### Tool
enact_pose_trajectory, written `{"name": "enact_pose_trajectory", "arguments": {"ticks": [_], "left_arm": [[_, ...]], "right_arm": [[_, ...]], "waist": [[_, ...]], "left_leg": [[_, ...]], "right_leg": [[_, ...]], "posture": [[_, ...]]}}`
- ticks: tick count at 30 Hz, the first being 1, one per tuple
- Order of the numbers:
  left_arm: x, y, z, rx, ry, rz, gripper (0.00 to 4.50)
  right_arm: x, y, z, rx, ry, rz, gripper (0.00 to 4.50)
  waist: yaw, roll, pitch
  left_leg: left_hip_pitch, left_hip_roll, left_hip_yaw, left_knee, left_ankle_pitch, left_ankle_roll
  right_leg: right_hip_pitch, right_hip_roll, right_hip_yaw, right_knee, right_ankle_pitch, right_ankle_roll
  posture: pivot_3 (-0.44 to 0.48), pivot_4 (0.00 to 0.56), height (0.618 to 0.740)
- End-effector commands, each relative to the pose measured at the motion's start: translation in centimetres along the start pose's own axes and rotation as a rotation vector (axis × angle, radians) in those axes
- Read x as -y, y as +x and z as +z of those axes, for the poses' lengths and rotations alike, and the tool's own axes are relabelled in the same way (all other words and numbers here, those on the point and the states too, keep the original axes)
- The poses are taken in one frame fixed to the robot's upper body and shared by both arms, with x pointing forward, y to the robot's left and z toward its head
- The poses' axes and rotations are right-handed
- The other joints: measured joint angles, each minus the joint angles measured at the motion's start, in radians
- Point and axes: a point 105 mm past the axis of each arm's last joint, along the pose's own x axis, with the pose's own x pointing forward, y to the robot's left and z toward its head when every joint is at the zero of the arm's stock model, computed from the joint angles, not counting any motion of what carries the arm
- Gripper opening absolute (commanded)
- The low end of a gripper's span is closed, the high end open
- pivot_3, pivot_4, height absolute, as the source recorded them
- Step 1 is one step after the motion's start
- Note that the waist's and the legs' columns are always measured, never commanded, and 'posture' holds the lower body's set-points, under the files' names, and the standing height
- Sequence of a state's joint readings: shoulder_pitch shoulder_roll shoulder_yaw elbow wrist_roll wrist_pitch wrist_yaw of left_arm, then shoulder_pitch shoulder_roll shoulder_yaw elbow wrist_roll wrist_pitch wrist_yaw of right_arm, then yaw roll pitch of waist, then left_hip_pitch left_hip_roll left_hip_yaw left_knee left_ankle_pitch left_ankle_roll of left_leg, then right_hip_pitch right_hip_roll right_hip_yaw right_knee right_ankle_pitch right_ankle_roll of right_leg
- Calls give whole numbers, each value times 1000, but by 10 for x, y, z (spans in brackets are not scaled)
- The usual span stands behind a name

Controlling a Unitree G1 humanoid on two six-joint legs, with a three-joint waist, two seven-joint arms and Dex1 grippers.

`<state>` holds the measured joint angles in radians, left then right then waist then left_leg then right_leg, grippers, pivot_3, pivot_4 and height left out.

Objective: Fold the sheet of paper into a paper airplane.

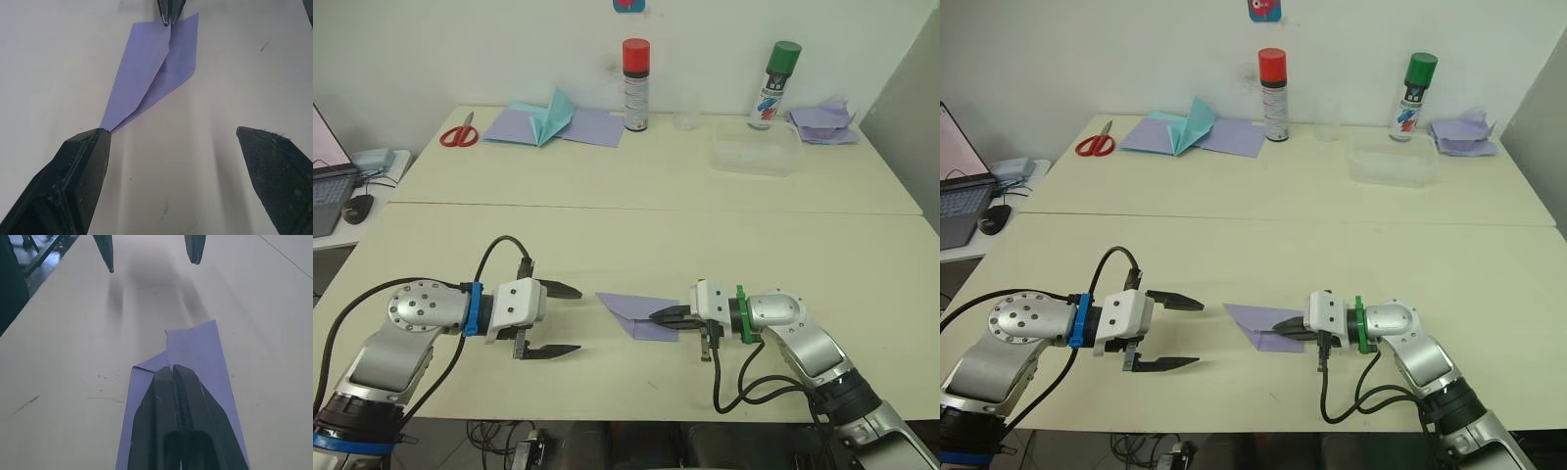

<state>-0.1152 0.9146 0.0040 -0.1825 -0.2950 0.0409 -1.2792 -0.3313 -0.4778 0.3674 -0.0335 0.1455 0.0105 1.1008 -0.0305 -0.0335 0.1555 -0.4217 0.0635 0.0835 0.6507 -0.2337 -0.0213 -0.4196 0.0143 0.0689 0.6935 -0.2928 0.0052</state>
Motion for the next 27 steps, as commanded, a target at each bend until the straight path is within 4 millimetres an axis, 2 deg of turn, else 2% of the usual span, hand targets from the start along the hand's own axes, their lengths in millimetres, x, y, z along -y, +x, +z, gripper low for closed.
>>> {"name": "enact_pose_trajectory", "arguments": {"ticks": [1, 7, 13, 19, 27], "left_arm": [[-2, -7, 10, 16, 26, 22, 4500], [-6, -4, 10, 31, 3, 43, 4500], [-9, 4, 14, 56, 7, 37, 4500], [-15, 8, 15, 61, 18, 38, 4500], [-25, 5, 17, 93, -60, 74, 4500]], "right_arm": [[-5, -5, 8, 1, -8, 53, 36], [-17, -13, 6, -33, 70, 97, 36], [-15, -14, 10, 5, 48, 101, 36], [-3, -1, 8, 5, 32, 49, 36], [-9, -6, 13, 14, 67, 84, 36]], "waist": [[1, 0, 0], [1, 0, 0], [1, 0, 0], [1, 0, 0], [2, 0, 0]], "left_leg": [[0, 0, 0, 0, 0, 0], [1, 0, 0, 1, 0, 0], [2, 0, 0, 2, 0, 0], [2, 0, -1, 5, 0, 0], [2, 0, -1, 9, 0, 0]], "right_leg": [[0, 0, 0, 0, 0, 0], [0, 0, 0, 2, 0, -1], [2, 0, 0, 3, -1, 0], [2, 1, 0, 4, 0, 0], [5, 1, -1, 4, -1, 0]], "posture": [[0, 150, 740], [0, 150, 740], [0, 150, 740], [0, 150, 740], [0, 150, 740]]}}
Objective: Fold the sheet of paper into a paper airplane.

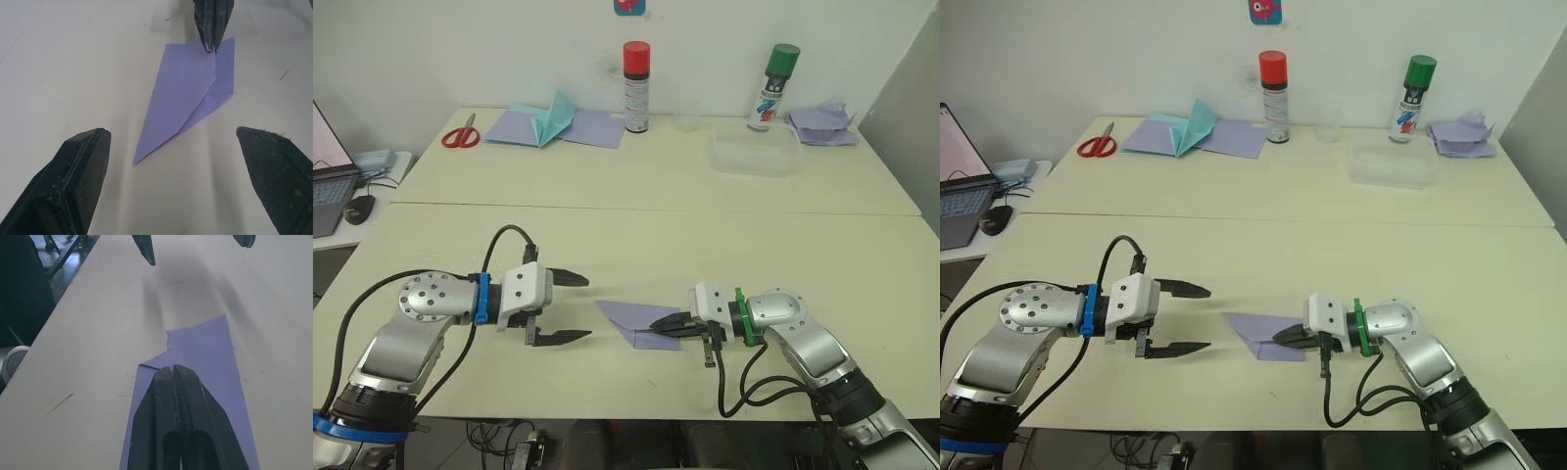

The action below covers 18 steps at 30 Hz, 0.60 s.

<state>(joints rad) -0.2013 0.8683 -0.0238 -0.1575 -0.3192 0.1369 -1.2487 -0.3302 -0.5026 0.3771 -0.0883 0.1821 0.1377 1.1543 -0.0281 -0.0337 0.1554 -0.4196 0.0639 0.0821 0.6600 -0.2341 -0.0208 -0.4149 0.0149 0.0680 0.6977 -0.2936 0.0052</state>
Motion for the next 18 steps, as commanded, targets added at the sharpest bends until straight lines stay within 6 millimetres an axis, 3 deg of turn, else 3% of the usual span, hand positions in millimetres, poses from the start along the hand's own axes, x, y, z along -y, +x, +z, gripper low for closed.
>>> {"name": "enact_pose_trajectory", "arguments": {"ticks": [1, 4, 12, 15, 18], "left_arm": [[-9, -2, 10, 44, 0, 35, 4321], [-9, 1, 11, 51, -6, 35, 3602], [-20, 8, 14, 105, -74, 78, 905], [-19, 17, 10, 103, -97, 71, 22], [-13, 30, 0, 82, -129, 38, 22]], "right_arm": [[-2, -7, 13, 38, -13, 18, 411], [-1, -12, 18, 48, -17, 22, 1288], [3, -36, 45, 116, -51, 4, 4308], [1, -40, 47, 105, -68, 7, 4500], [1, -38, 45, 84, -83, -2, 4500]], "waist": [[0, 0, 0], [0, 0, 0], [0, 0, 0], [0, 0, 0], [0, 0, 0]], "left_leg": [[0, 0, 0, 0, 0, 0], [1, 0, 0, 1, 0, 0], [1, 0, -2, 1, 0, 0], [2, 0, -2, 1, 0, 0], [2, 0, -2, 1, 0, 0]], "right_leg": [[0, 0, 0, 0, 0, 0], [1, 0, 0, 0, 0, 0], [2, 0, -1, 0, 0, 0], [3, 0, -1, 0, -1, 1], [4, 0, -1, 0, 0, 1]], "posture": [[0, 150, 740], [0, 150, 740], [0, 150, 740], [0, 150, 740], [0, 150, 740]]}}
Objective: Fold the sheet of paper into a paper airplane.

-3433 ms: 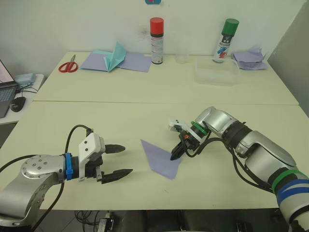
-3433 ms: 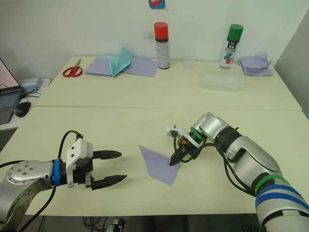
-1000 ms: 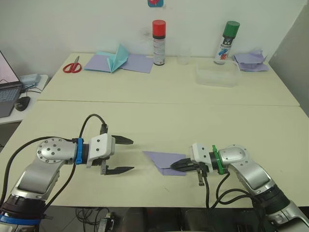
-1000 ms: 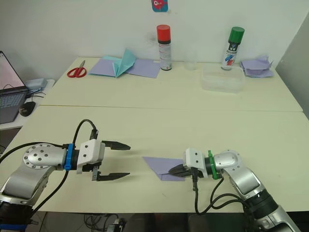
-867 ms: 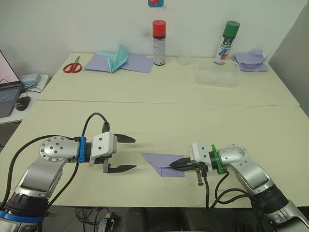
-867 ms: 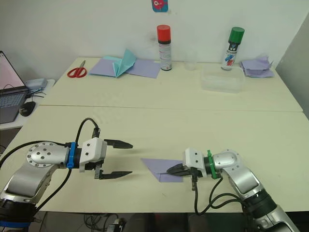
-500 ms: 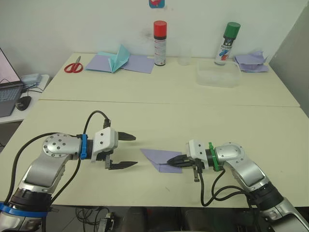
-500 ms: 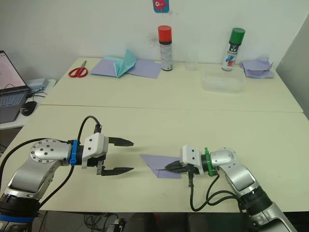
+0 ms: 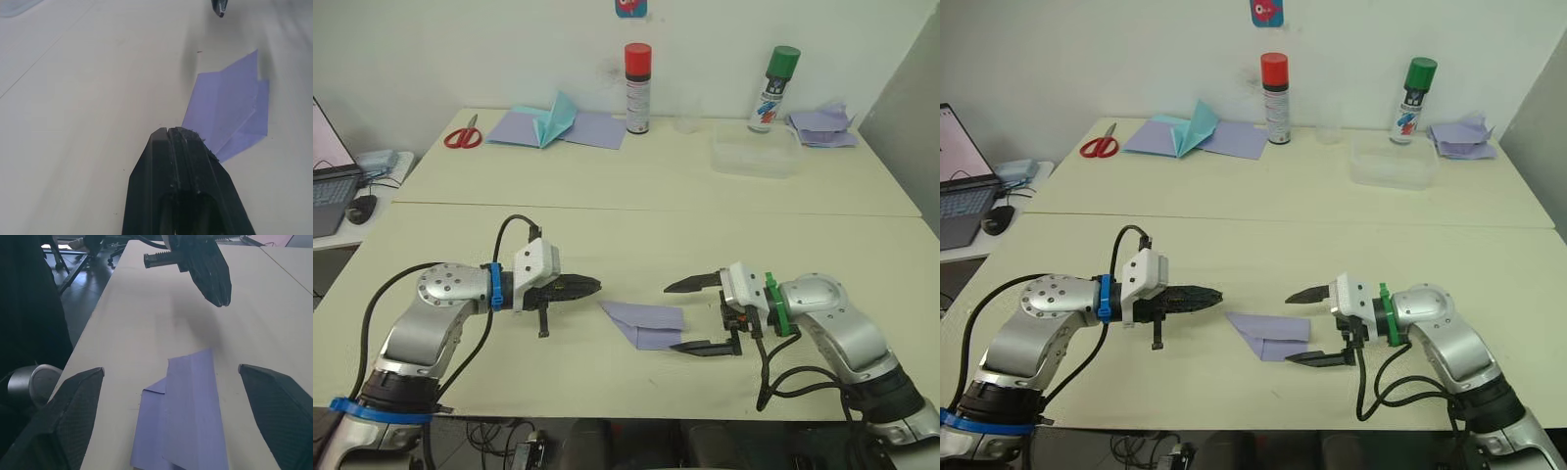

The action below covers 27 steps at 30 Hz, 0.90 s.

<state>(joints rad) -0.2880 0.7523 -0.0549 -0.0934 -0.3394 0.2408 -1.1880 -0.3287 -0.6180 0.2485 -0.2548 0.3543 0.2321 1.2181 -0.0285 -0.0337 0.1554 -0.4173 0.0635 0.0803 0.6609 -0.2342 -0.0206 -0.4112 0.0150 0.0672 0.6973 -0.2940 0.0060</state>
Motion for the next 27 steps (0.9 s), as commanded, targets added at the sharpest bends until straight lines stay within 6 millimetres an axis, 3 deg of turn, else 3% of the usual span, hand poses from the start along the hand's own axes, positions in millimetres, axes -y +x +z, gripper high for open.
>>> {"name": "enact_pose_trajectory", "arguments": {"ticks": [1, 8, 12, 16, 20, 24, 27], "left_arm": [[5, 11, -8, -20, -13, -24, 22], [13, 37, -42, -128, -65, -92, 22], [21, 42, -63, -223, -75, -153, 22], [21, 45, -67, -248, -69, -170, 22], [20, 49, -66, -250, -63, -175, 22], [20, 49, -67, -253, -57, -172, 0], [21, 49, -67, -252, -58, -175, 0]], "right_arm": [[0, 0, 9, 10, -49, -3, 4500], [4, 4, 0, -11, -27, -53, 4500], [0, 0, -3, -20, -15, -59, 4500], [0, 0, -3, -18, 3, -74, 4500], [14, 8, 4, 51, 108, -160, 4500], [30, 24, -10, -5, 184, -245, 3587], [36, 35, -19, -32, 204, -275, 2494]], "waist": [[0, 0, 0], [0, 0, 0], [4, 0, -1], [5, 0, -2], [5, 1, -4], [6, 1, -6], [9, 1, -7]], "left_leg": [[0, 0, 0, 0, 0, 0], [0, 0, 0, 0, 0, 0], [0, -1, 0, 0, 0, 0], [3, -1, 0, 1, 0, 0], [5, -1, -1, 1, 0, 0], [5, -1, -1, 1, 0, 0], [5, -2, -1, 1, 0, 0]], "right_leg": [[0, 0, 0, 0, 0, 0], [0, 0, 0, 0, 0, 0], [1, 0, 0, 0, 0, 0], [4, 0, 1, -1, 0, 1], [6, 0, 1, 0, -1, 2], [6, 0, 1, 0, -1, 2], [6, 0, 1, 0, -1, 2]], "posture": [[0, 150, 740], [0, 150, 740], [0, 150, 740], [0, 150, 740], [0, 150, 740], [0, 150, 740], [0, 150, 740]]}}
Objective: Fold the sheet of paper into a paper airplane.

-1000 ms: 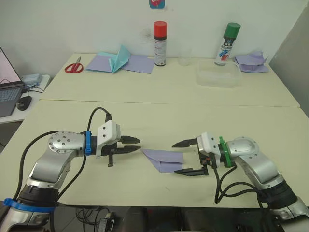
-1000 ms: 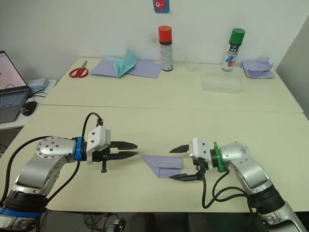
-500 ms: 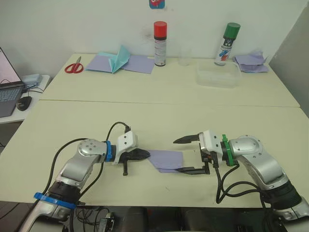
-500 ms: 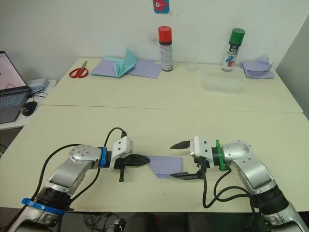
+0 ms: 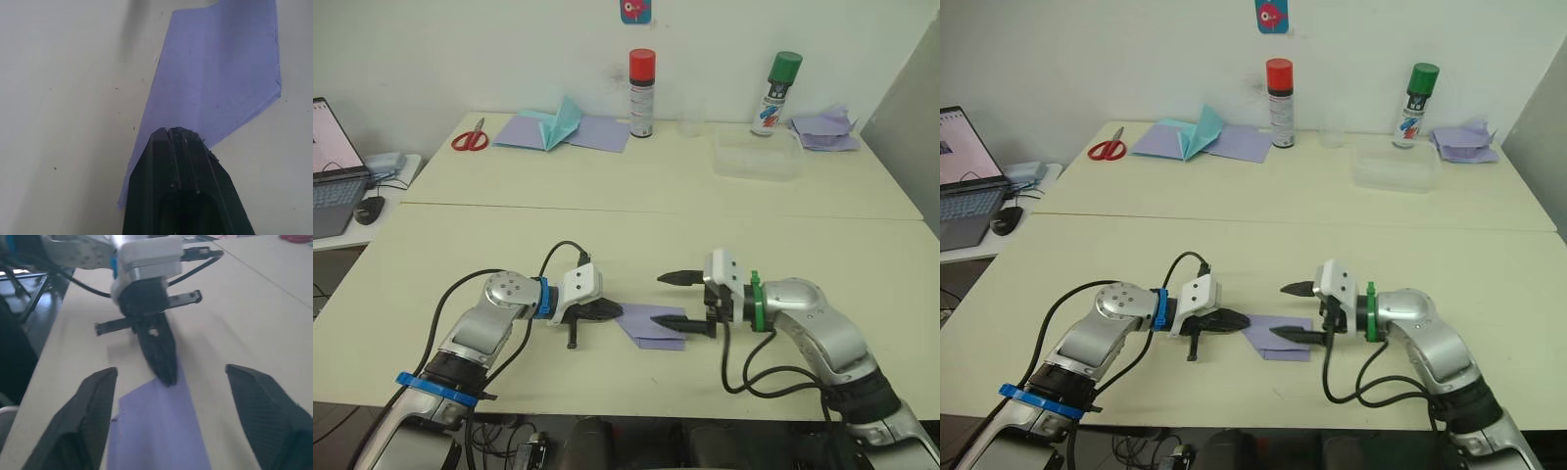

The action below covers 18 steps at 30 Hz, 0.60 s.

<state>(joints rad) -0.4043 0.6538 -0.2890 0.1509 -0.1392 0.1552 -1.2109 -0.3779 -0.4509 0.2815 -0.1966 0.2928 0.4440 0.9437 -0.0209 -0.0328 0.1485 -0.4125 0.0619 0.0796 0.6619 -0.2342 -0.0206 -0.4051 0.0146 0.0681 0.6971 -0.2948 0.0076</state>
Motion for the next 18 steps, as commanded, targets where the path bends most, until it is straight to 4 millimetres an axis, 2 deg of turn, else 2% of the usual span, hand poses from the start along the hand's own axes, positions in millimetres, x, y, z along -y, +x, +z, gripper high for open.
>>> {"name": "enact_pose_trajectory", "arguments": {"ticks": [1, 3, 6, 7, 10, 16, 18], "left_arm": [[9, 7, -20, -77, -44, -30, 0], [10, 7, -20, -77, -43, -28, 0], [10, 6, -20, -79, -43, -24, 0], [10, 6, -20, -79, -43, -23, 0], [11, 6, -21, -82, -42, -19, 0], [10, 5, -21, -76, -40, -10, 0], [10, 5, -20, -76, -38, -8, 0]], "right_arm": [[4, 10, -6, -21, 8, -35, 2149], [1, 13, -6, -14, 4, -20, 1372], [-11, 8, -4, 8, -48, 55, 209], [-15, 4, -3, 15, -68, 80, 12], [-21, -6, -2, 32, -116, 126, 12], [-17, -15, -6, 31, -154, 102, 12], [-18, -15, -3, 43, -153, 115, 400]], "waist": [[1, 0, 0], [1, 0, 0], [2, 0, 0], [2, 0, 0], [2, 0, 0], [2, 0, 0], [2, 0, 0]], "left_leg": [[0, 0, 0, 0, 0, 0], [0, 0, 0, 0, 0, 0], [0, 0, 0, 0, 0, 0], [0, 0, 0, 0, 0, 0], [0, 0, 0, 0, 0, 0], [0, 0, 0, 0, 0, 0], [0, 0, 0, 0, 0, 0]], "right_leg": [[0, 0, 0, 0, 0, 0], [0, 0, 0, 0, 0, 0], [0, 0, 0, 0, 0, 0], [0, 0, 0, 0, 0, 0], [0, 0, 0, 0, -1, 1], [0, 0, 0, 0, -1, 2], [0, 0, 0, 0, -1, 1]], "posture": [[0, 150, 740], [0, 150, 740], [0, 150, 740], [0, 150, 740], [0, 150, 740], [0, 150, 740], [0, 150, 740]]}}
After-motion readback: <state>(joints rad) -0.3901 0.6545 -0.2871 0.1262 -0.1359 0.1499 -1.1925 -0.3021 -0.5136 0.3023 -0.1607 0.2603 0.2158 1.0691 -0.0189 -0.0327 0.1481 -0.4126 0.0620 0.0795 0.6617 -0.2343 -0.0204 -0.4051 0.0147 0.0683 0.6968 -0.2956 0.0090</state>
